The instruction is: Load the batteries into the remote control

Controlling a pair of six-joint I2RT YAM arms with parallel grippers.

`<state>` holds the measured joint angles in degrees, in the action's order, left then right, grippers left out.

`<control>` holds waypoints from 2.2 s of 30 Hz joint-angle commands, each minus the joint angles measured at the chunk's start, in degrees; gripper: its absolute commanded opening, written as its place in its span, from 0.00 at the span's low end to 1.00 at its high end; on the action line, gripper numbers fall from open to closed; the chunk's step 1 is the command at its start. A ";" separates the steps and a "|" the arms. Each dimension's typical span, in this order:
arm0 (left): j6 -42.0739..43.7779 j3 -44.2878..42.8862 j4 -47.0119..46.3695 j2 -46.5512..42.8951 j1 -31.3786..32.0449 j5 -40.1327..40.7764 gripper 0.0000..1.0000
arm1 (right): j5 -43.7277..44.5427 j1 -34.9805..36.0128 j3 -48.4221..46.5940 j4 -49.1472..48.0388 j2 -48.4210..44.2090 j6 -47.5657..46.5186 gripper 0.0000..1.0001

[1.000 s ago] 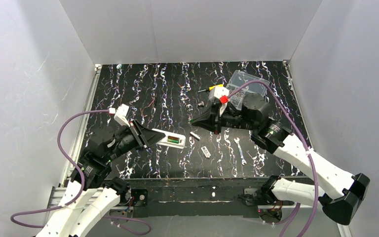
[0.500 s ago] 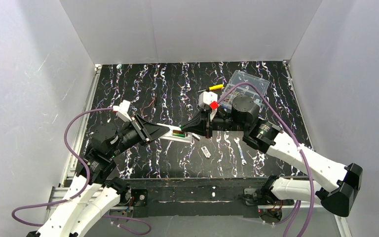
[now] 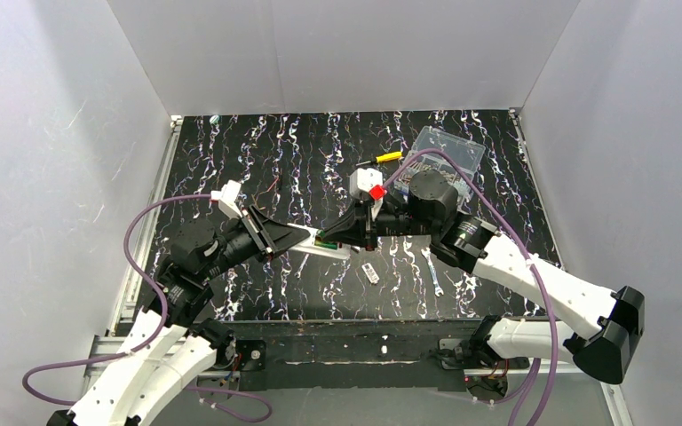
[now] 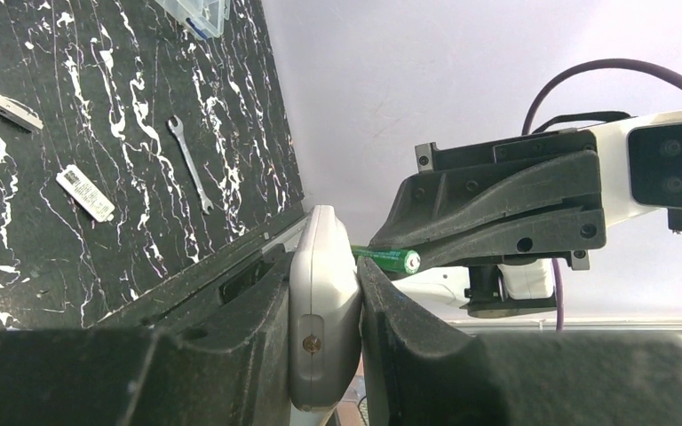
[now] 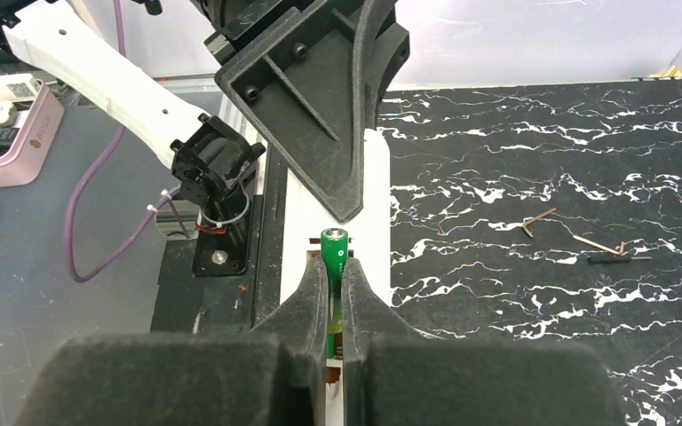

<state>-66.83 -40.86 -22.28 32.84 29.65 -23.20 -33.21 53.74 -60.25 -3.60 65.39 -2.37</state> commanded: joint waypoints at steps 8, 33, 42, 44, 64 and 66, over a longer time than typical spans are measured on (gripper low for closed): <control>-1.55 -0.15 -6.80 0.54 0.15 -2.05 0.00 | -0.67 0.76 -2.01 -0.23 0.11 -3.27 0.01; -2.78 0.19 -8.10 0.49 0.19 -2.91 0.00 | 3.89 0.76 -1.73 14.06 -0.39 -13.97 0.01; -2.96 -0.15 -8.38 1.05 0.15 -3.14 0.00 | 5.76 0.78 -2.35 16.25 0.50 -13.79 0.16; -2.96 -0.42 -8.46 1.31 0.15 -3.16 0.00 | 5.89 0.76 -2.70 16.15 1.01 -13.42 0.22; -3.42 -0.36 -9.45 2.01 0.10 -3.43 0.00 | 7.45 0.75 -2.95 13.38 1.80 -12.36 0.39; -3.40 -0.19 -9.32 1.96 0.15 -3.41 0.00 | 7.18 0.76 -3.14 13.19 1.19 -12.16 0.42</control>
<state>-68.60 -39.79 -23.51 36.18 29.69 -23.14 -27.46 54.65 -62.15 8.58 66.50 -14.98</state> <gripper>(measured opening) 0.254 0.397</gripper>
